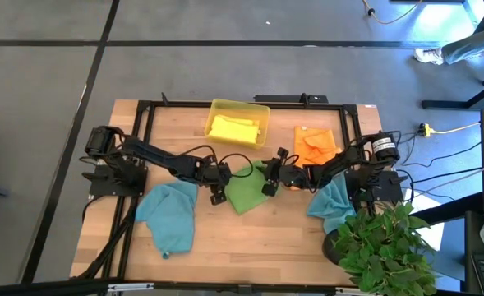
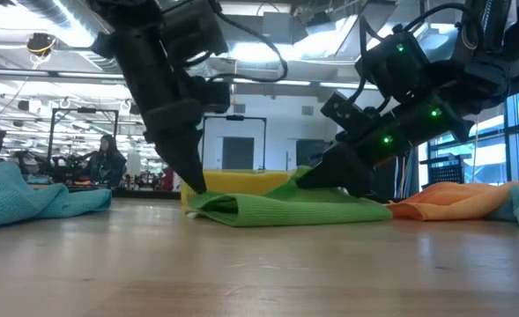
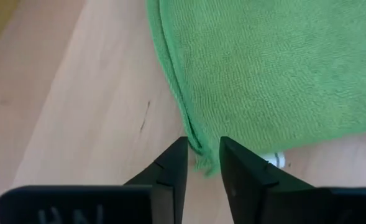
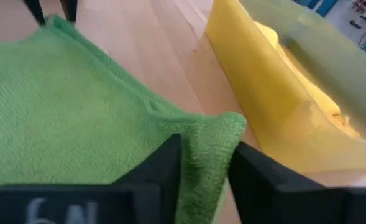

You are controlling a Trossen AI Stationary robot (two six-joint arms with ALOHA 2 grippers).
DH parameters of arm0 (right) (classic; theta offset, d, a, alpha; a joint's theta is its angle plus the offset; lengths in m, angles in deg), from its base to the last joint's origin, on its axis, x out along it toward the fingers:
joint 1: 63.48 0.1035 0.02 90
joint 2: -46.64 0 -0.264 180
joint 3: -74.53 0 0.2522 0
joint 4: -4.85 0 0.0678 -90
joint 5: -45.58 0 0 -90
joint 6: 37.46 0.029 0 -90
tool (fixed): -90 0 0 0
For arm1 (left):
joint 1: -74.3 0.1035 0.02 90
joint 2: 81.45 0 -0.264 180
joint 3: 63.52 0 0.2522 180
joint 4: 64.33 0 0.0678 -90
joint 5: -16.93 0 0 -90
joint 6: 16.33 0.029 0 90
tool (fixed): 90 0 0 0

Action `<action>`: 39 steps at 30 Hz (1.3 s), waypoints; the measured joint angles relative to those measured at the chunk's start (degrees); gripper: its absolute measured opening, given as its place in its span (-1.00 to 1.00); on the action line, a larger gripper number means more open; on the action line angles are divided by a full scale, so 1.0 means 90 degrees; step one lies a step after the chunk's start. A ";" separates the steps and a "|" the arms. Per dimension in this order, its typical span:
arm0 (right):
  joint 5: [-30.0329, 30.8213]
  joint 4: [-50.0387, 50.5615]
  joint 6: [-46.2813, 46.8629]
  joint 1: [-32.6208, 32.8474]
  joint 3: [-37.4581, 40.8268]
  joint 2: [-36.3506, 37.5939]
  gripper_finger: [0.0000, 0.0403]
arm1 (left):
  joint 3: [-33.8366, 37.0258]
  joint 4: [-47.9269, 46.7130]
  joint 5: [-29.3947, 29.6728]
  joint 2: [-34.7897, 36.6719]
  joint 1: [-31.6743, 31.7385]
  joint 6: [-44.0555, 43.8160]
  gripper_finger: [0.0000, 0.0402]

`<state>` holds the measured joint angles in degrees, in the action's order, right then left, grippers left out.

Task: Fold microfiber towels
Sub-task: Fold the green towel

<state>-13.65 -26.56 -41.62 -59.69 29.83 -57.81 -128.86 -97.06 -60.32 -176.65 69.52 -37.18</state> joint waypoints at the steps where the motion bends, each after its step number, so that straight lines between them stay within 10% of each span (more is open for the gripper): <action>1: 0.0001 0.0010 -0.0008 0.0000 0.0002 0.0011 -0.30 | 0.0000 -0.0013 0.0002 0.0091 -0.0016 -0.0002 -0.59; 12: 0.0946 0.0440 -0.0561 0.0403 0.0000 0.0866 0.05 | -0.0002 0.0305 0.1519 0.1576 -0.0900 0.0386 -0.59; 17: -0.0009 0.0334 -0.0217 0.0483 0.0215 0.1504 -0.05 | 0.0397 0.2104 0.2307 0.1625 -0.1706 0.1367 -0.59; 22: -0.1127 -0.0669 -0.0134 0.0462 0.1125 0.2176 -0.26 | 0.1642 0.4801 0.0653 0.1618 -0.1939 0.2330 -0.61; 30: -0.1715 -0.2825 -0.0347 0.0287 0.2755 0.3036 -0.50 | 0.3368 0.8376 0.0602 0.1623 -0.1499 0.2503 -0.79; 39: -0.2317 -0.1973 0.0265 0.0281 0.2556 0.2875 -0.53 | 0.3684 0.8751 0.0407 0.1600 -0.0750 0.2208 -0.94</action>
<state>-34.50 -44.31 -39.23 -57.15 52.84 -31.93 -95.70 -18.31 -56.66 -162.26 62.78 -17.31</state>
